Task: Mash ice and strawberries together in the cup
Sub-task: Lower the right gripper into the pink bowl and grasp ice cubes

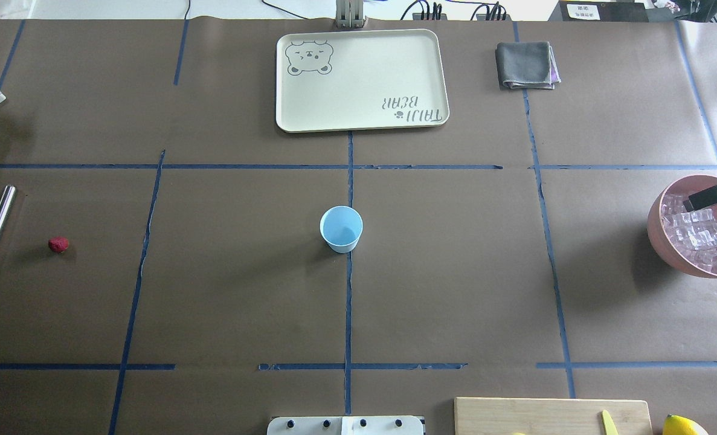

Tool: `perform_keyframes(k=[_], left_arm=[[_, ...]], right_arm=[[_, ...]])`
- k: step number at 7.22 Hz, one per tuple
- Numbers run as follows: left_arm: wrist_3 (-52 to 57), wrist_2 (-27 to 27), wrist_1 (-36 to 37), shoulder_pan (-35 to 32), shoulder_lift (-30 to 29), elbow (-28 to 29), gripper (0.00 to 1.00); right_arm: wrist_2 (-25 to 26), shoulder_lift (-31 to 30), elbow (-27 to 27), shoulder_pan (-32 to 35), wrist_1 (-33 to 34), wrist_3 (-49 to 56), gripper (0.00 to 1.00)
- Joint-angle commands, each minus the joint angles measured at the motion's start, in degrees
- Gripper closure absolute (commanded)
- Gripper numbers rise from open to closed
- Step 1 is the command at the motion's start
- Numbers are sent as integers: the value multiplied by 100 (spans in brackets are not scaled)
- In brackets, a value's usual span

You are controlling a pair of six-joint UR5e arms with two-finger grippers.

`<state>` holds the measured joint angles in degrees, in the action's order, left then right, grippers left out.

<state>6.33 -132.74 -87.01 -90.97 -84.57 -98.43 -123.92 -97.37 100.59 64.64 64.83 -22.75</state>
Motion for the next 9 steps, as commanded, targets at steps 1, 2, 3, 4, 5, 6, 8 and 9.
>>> perform_keyframes(k=[1,2,3,4,5,6,8,9], left_arm=[[0,2,0,0,2,-1,0],[8,-6,0,0,2,-1,0],[8,-6,-9,0,2,-9,0],[8,-6,-9,0,2,-27,0],[8,-6,-9,0,2,-27,0],[8,-6,-9,0,2,-45,0],[8,-6,-9,0,2,-53,0],[8,-6,-9,0,2,-62,0]], right_arm=[[105,-54,-57,-153,13,24,25],[166,-54,-92,-180,21,51,28],[193,-80,-110,-206,13,68,31],[202,-98,-110,-206,13,68,37],[202,-98,-110,-206,13,68,48],[202,-98,-110,-206,13,68,64],[193,-98,-84,-197,13,68,93],[184,-98,-75,-197,13,77,99]])
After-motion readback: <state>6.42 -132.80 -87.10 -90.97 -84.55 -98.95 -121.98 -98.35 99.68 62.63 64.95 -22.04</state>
